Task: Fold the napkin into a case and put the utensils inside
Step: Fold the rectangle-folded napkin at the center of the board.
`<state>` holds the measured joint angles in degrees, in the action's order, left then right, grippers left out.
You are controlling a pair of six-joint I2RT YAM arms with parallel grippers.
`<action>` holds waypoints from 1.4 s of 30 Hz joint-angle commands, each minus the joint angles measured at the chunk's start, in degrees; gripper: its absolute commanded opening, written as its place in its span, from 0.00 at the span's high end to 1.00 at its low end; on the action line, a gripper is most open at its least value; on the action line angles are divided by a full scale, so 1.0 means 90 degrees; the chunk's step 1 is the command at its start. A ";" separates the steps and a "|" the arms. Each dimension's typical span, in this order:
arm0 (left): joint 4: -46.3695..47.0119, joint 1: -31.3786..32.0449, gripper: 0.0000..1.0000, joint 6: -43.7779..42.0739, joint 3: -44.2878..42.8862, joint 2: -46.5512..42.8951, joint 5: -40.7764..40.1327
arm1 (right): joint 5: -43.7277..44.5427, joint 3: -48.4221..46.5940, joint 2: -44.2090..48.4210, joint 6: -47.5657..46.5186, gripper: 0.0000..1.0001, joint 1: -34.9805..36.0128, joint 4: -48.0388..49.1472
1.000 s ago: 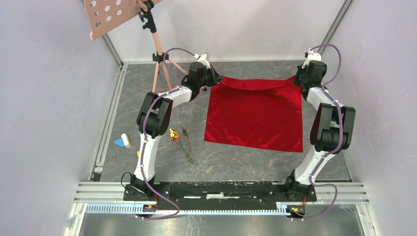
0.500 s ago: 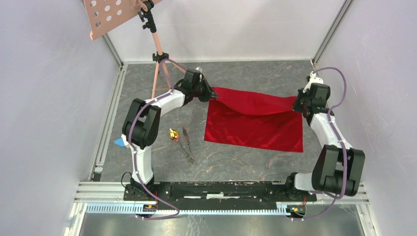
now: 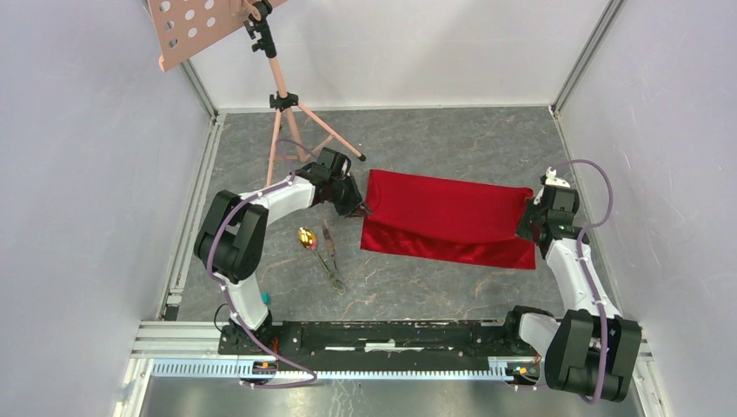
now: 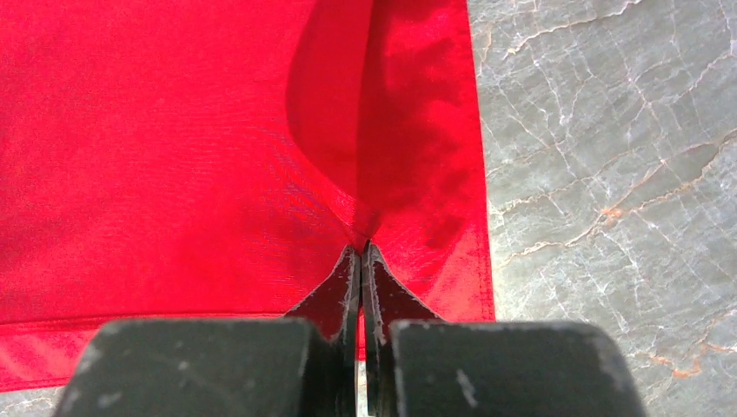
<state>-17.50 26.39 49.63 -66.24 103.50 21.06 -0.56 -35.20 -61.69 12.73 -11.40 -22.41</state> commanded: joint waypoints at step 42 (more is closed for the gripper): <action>-0.0222 0.0440 0.97 -0.0560 0.1227 -0.0404 -0.0036 | 0.0366 0.0849 -0.0011 0.0417 1.00 -0.0037 0.0010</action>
<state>-20.93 29.19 46.85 -55.42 99.57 21.04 1.78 -28.21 -60.55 15.42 -11.42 -24.47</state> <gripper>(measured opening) 0.076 0.009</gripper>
